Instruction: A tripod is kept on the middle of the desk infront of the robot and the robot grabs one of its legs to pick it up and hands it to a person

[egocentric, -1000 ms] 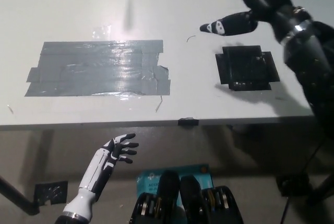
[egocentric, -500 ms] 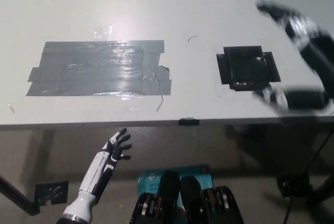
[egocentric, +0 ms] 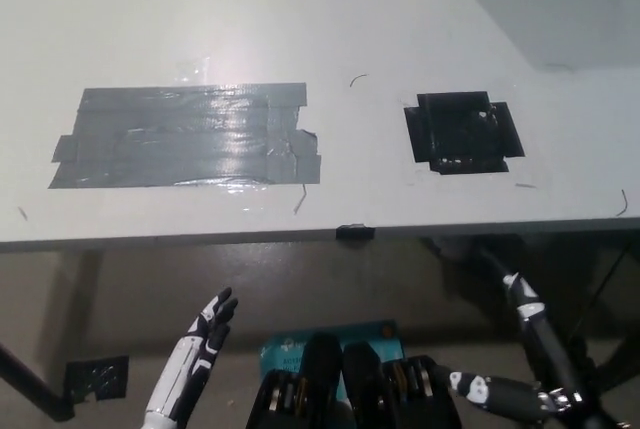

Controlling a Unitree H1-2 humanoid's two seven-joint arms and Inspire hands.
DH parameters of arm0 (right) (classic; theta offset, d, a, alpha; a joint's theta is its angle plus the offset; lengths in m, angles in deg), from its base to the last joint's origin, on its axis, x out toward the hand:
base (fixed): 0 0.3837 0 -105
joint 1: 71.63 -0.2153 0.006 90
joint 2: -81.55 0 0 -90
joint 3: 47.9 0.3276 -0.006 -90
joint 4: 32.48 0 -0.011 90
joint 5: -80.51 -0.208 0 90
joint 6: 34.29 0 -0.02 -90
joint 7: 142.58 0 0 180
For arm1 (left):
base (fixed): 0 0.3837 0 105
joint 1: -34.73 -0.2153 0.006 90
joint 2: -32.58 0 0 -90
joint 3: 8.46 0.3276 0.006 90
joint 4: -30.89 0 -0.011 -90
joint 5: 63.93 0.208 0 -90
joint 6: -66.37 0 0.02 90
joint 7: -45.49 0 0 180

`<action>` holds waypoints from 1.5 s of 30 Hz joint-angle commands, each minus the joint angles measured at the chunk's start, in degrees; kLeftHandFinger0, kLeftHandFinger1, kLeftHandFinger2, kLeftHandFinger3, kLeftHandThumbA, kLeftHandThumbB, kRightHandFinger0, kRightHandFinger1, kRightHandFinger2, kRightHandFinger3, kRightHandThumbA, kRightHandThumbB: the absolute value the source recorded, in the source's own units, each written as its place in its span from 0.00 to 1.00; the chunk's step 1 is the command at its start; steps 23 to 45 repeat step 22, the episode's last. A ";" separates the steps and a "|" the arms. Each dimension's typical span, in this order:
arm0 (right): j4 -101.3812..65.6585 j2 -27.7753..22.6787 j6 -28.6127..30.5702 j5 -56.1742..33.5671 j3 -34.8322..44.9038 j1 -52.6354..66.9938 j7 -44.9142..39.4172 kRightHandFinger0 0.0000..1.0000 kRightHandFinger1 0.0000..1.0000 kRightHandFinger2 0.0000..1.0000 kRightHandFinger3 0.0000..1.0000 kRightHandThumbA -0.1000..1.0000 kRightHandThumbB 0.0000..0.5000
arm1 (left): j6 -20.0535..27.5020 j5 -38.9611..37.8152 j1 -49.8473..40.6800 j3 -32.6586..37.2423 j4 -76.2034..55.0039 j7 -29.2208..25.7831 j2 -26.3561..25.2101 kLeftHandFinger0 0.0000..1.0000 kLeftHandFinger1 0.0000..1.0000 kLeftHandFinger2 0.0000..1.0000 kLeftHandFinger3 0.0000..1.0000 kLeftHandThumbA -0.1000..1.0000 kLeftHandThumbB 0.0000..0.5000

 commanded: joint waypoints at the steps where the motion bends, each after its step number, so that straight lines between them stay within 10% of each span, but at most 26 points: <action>1: 10.94 2.01 15.34 2.50 1.39 0.13 8.47 1.00 1.00 1.00 1.00 0.94 0.52 | 3.15 -0.19 -1.32 -0.89 -2.24 -2.41 1.43 1.00 1.00 1.00 1.00 1.00 0.34; 45: 15.81 0.43 15.83 0.57 -0.18 0.30 4.93 1.00 1.00 1.00 1.00 0.91 0.49 | 5.91 -0.40 -2.98 -2.17 0.53 -3.16 2.19 1.00 1.00 1.00 1.00 1.00 0.29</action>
